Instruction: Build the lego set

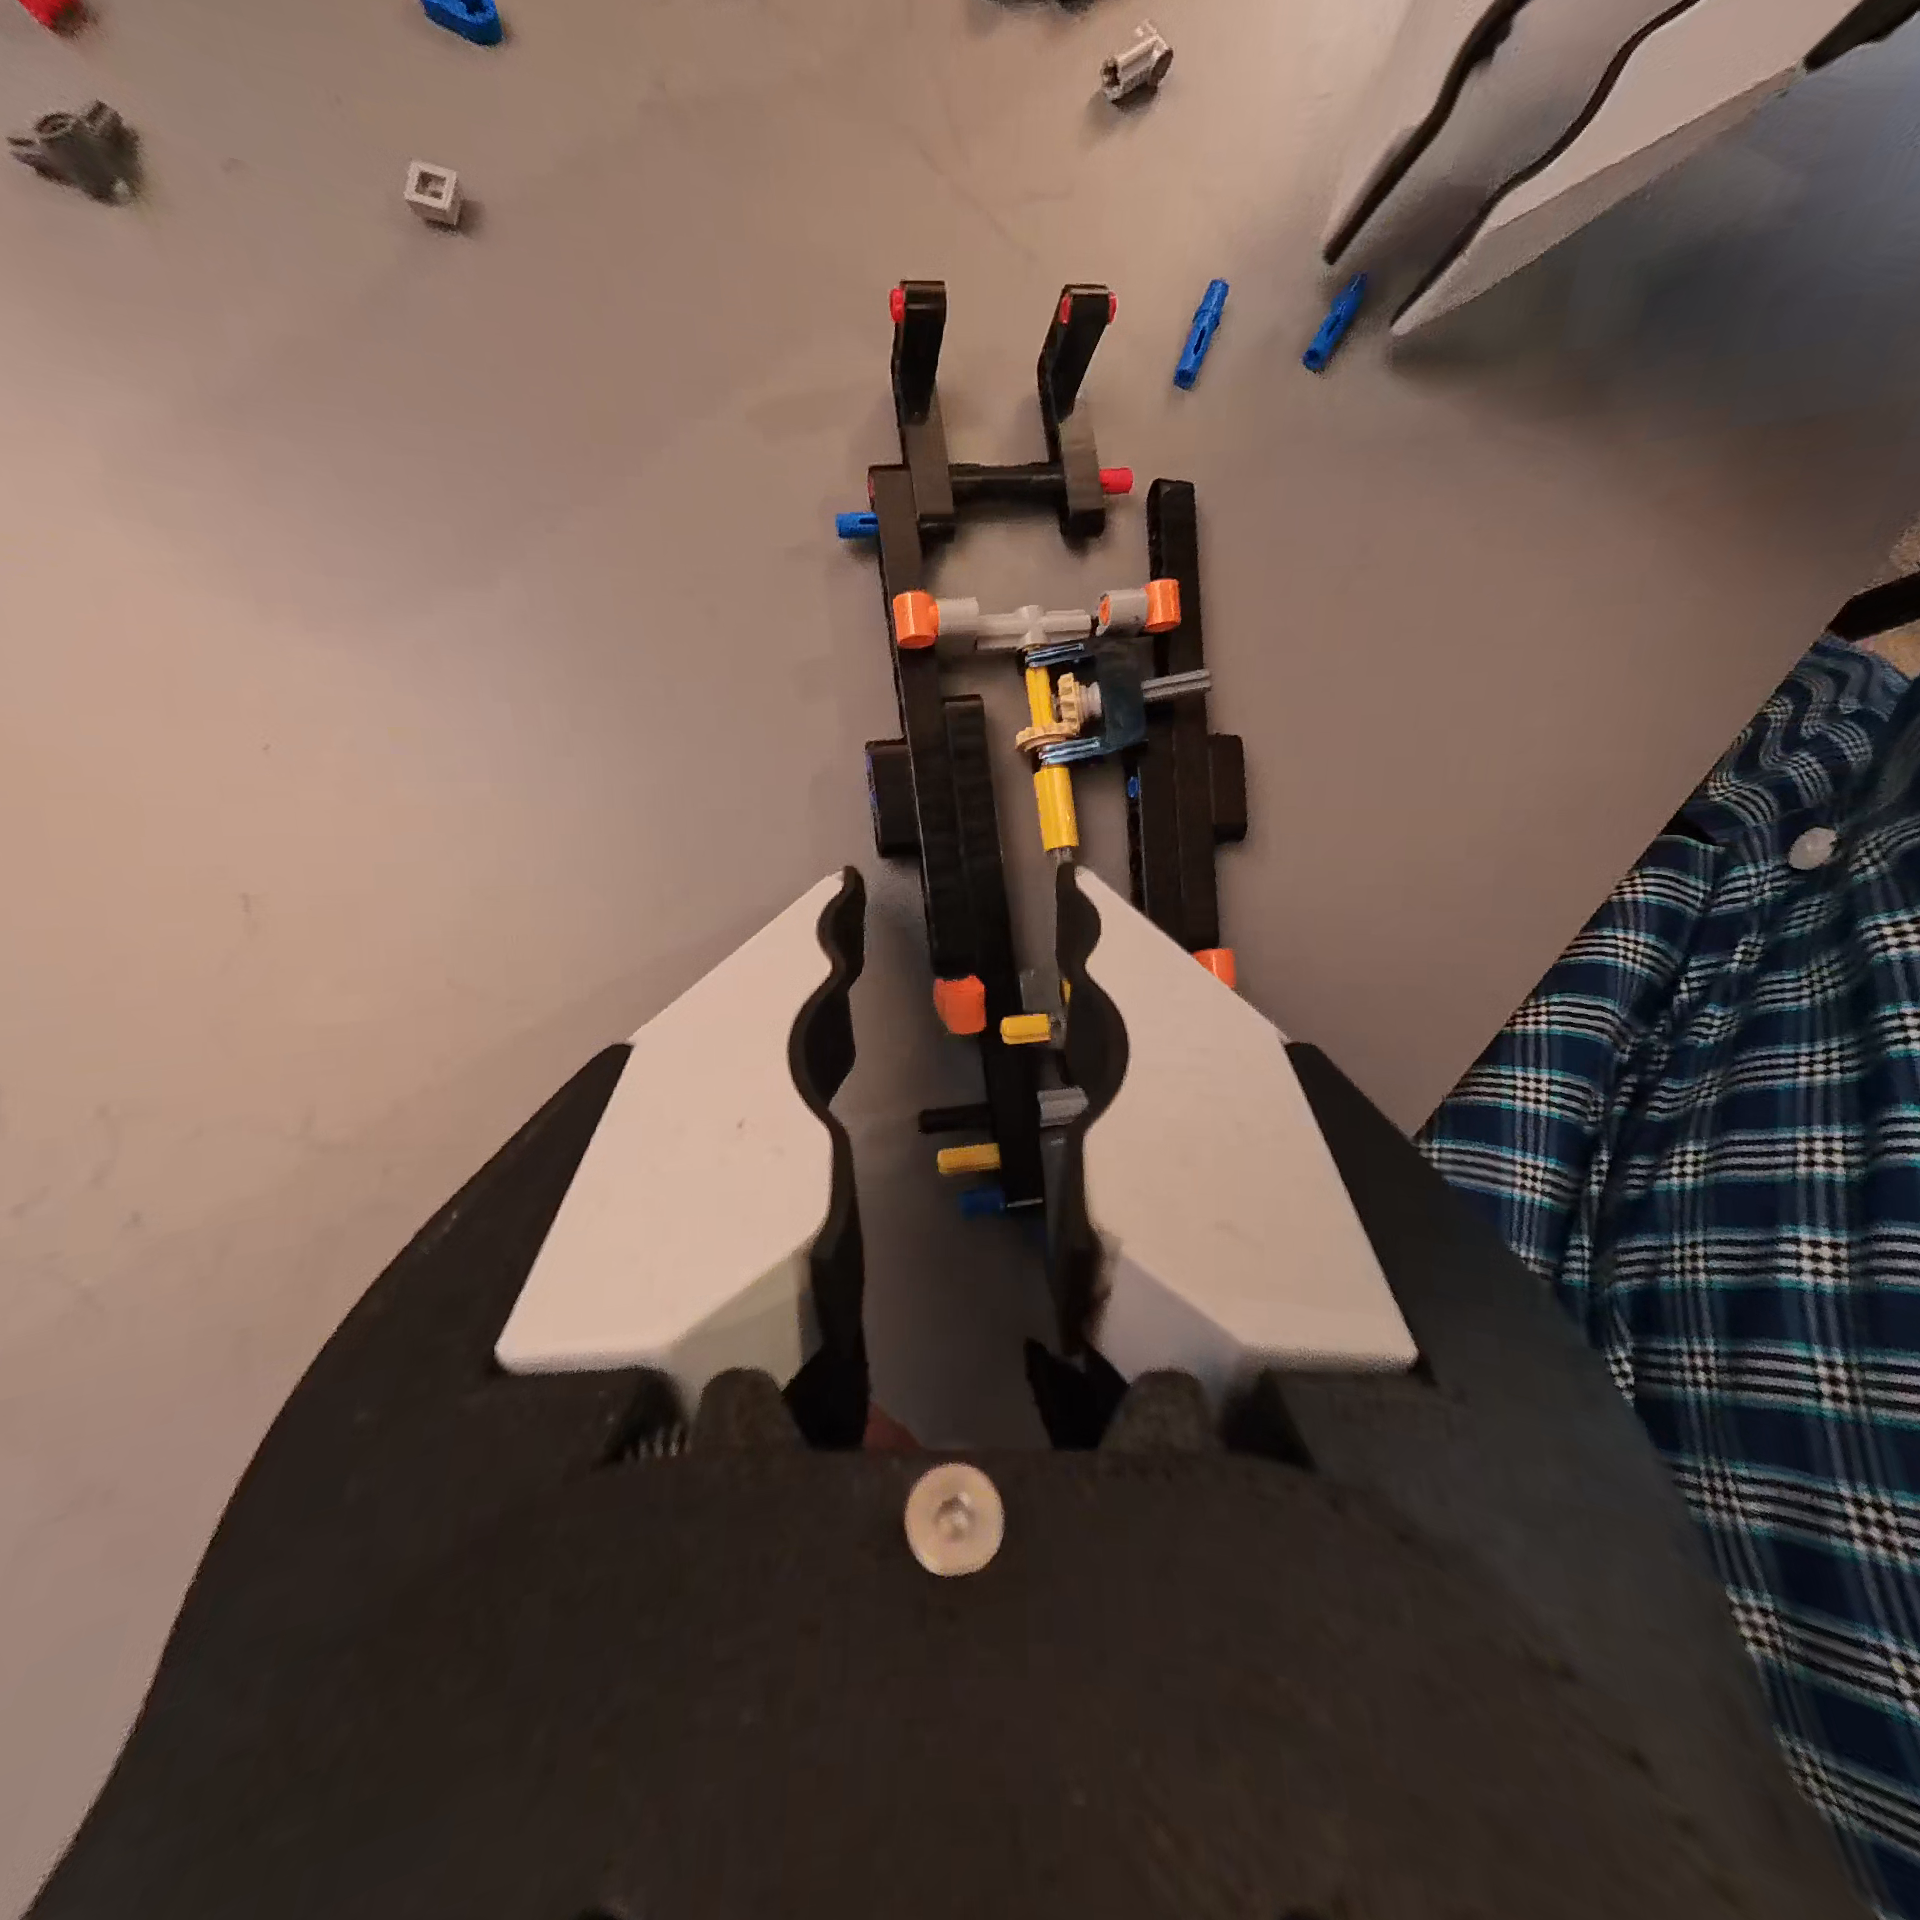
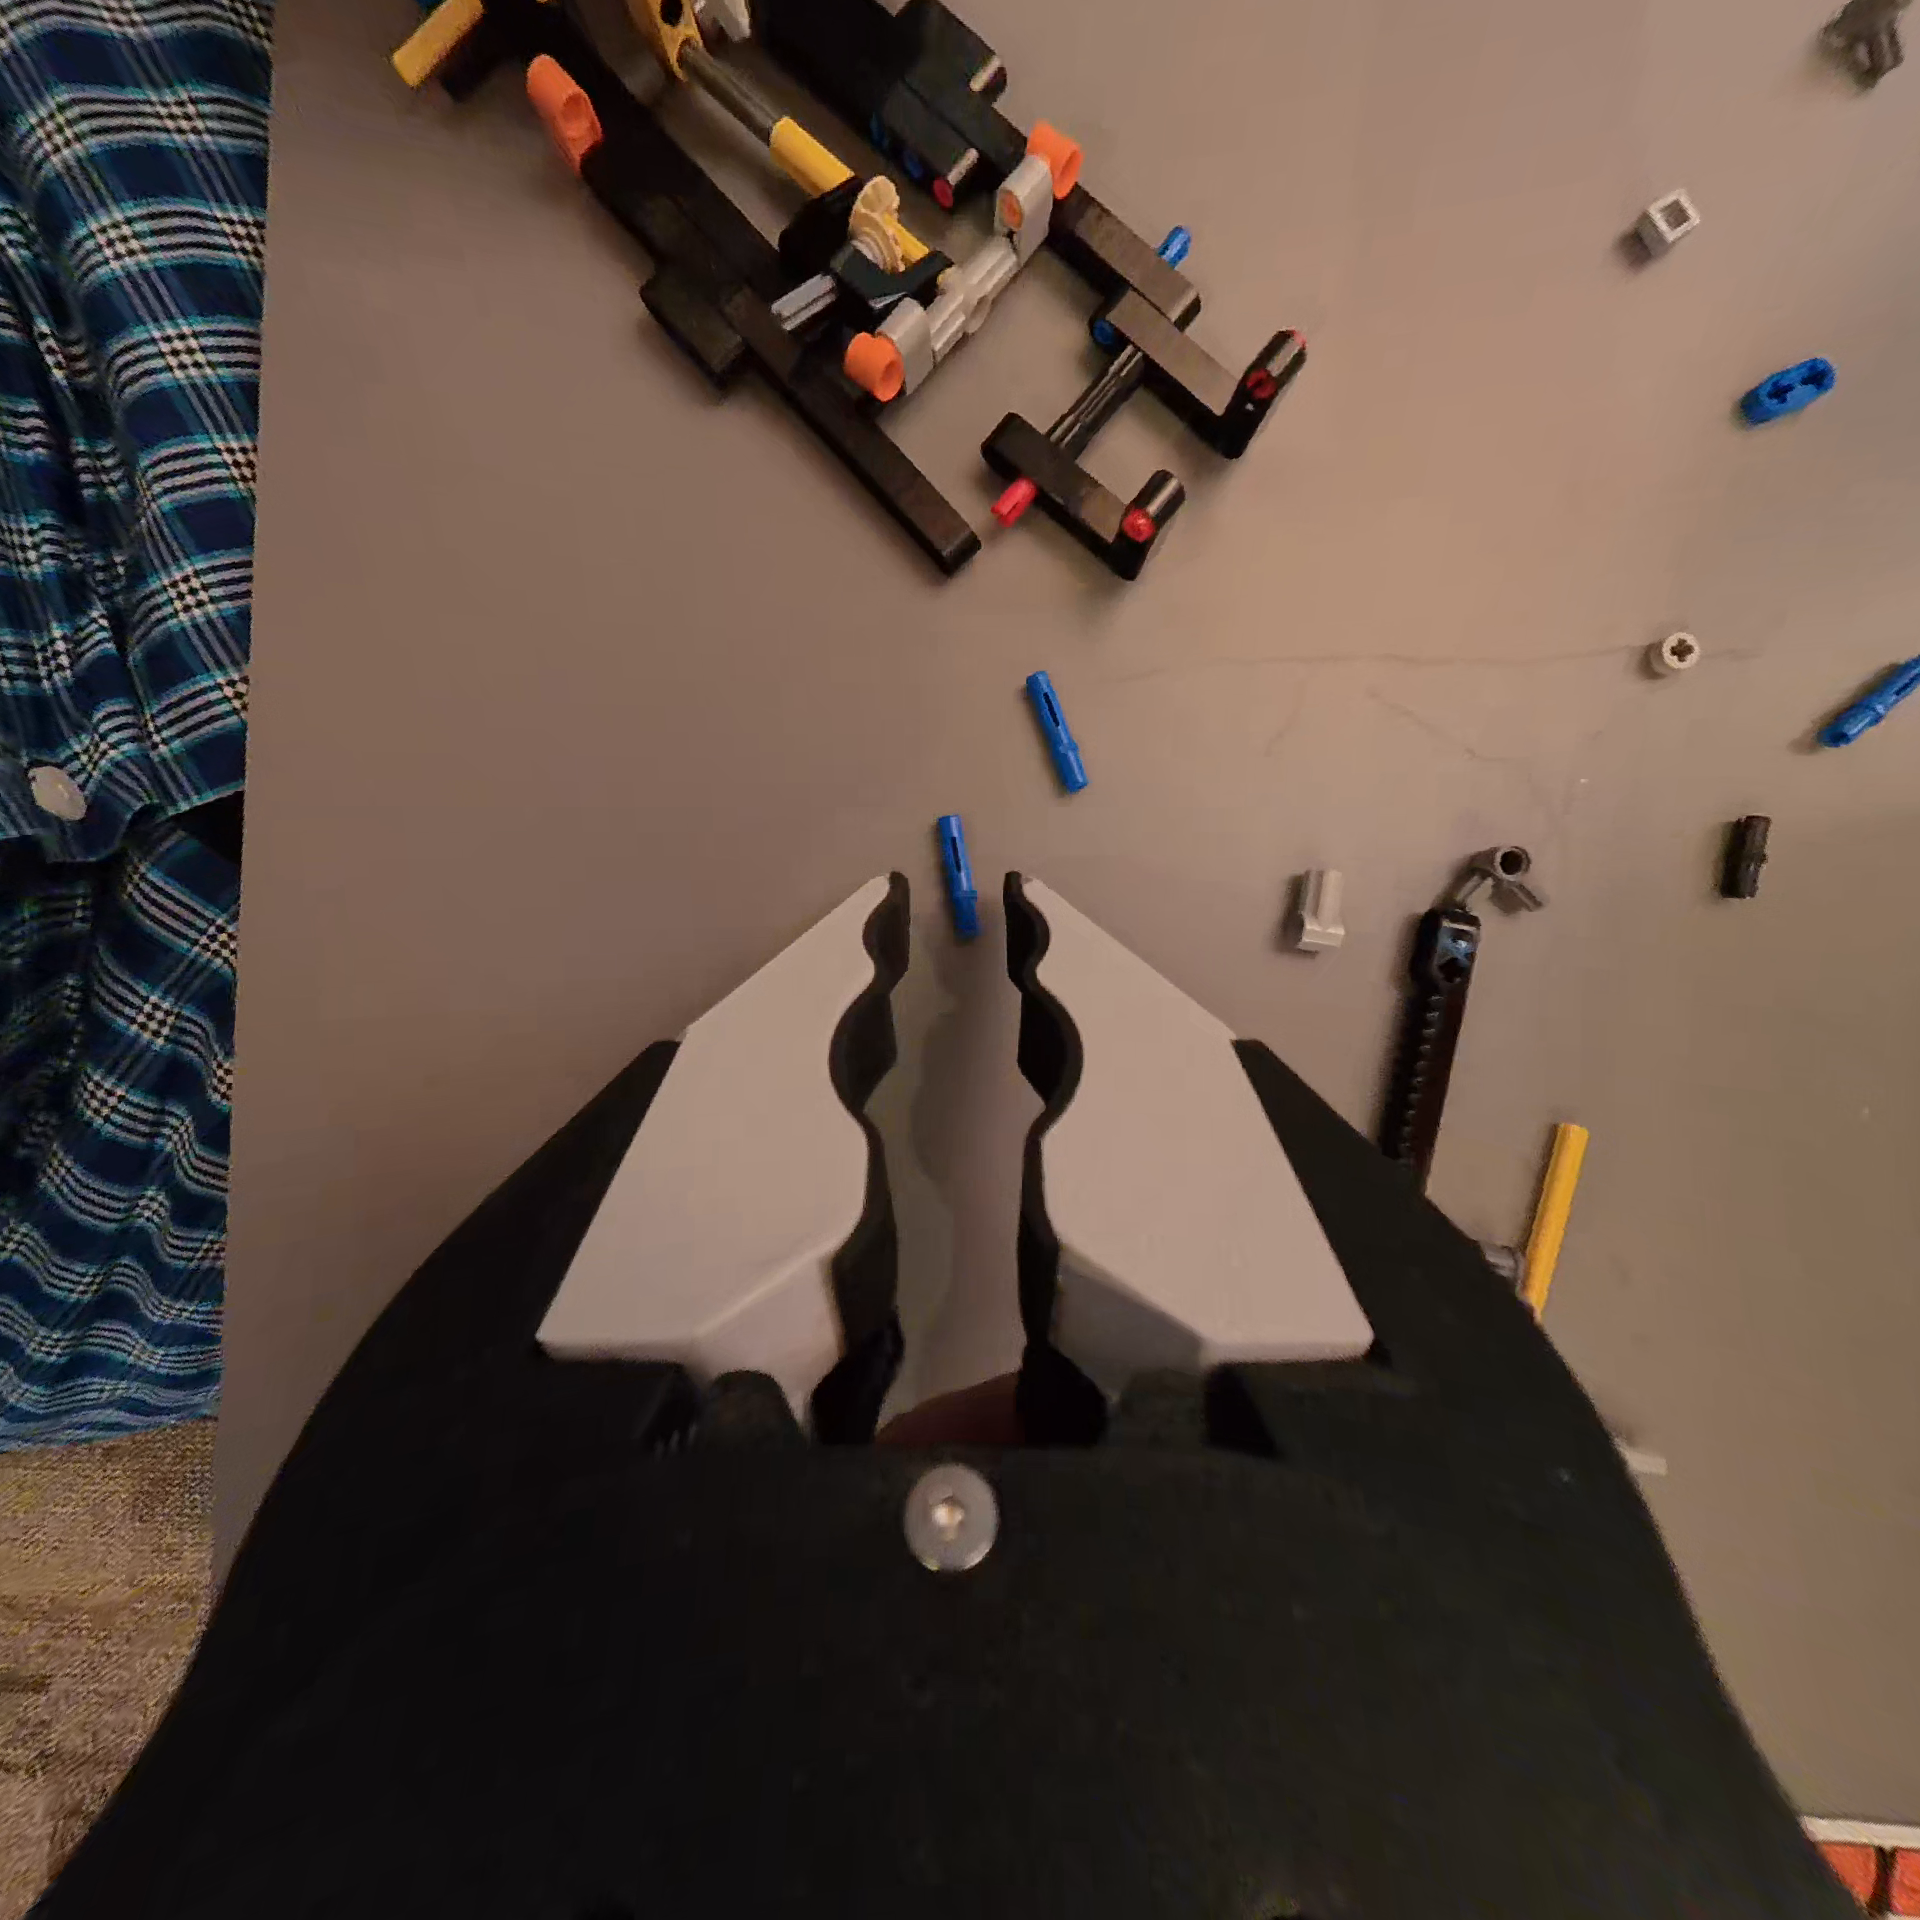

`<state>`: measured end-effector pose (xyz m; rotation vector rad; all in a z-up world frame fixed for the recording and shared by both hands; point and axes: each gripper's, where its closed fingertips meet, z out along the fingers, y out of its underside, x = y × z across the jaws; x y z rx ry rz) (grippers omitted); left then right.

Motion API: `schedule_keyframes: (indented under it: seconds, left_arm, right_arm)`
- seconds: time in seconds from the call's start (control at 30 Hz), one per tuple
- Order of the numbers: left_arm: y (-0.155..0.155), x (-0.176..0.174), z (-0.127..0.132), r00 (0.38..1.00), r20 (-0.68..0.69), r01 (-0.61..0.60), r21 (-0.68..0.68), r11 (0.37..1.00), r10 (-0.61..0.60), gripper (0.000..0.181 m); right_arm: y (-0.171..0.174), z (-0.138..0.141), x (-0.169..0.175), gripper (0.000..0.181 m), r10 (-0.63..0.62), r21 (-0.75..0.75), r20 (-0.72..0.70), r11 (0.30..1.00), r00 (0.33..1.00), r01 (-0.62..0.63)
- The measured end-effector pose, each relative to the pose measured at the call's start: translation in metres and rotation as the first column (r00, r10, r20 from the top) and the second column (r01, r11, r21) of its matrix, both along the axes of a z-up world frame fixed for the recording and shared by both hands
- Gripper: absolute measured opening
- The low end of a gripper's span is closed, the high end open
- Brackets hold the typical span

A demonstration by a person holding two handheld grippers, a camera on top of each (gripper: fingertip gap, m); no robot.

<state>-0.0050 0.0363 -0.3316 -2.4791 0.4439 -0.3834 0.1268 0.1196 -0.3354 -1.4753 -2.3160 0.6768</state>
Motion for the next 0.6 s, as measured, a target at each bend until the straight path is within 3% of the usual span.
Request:
schedule_keyframes:
  seconds: [0.27, 0.6]
  left_arm:
    - [-0.005, 0.000, 0.001, 1.000, -0.005, -0.004, 0.005, 1.000, 0.004, 0.036]
    - [-0.004, -0.003, 0.006, 1.000, 0.000, 0.011, 0.030, 0.999, -0.011, 0.035]
  right_arm:
    - [-0.003, -0.007, -0.003, 0.003, -0.025, -0.002, -0.001, 1.000, 1.000, 0.025]
    - [-0.004, 0.002, 0.000, 0.021, -0.074, -0.022, -0.010, 0.997, 0.997, 0.074]
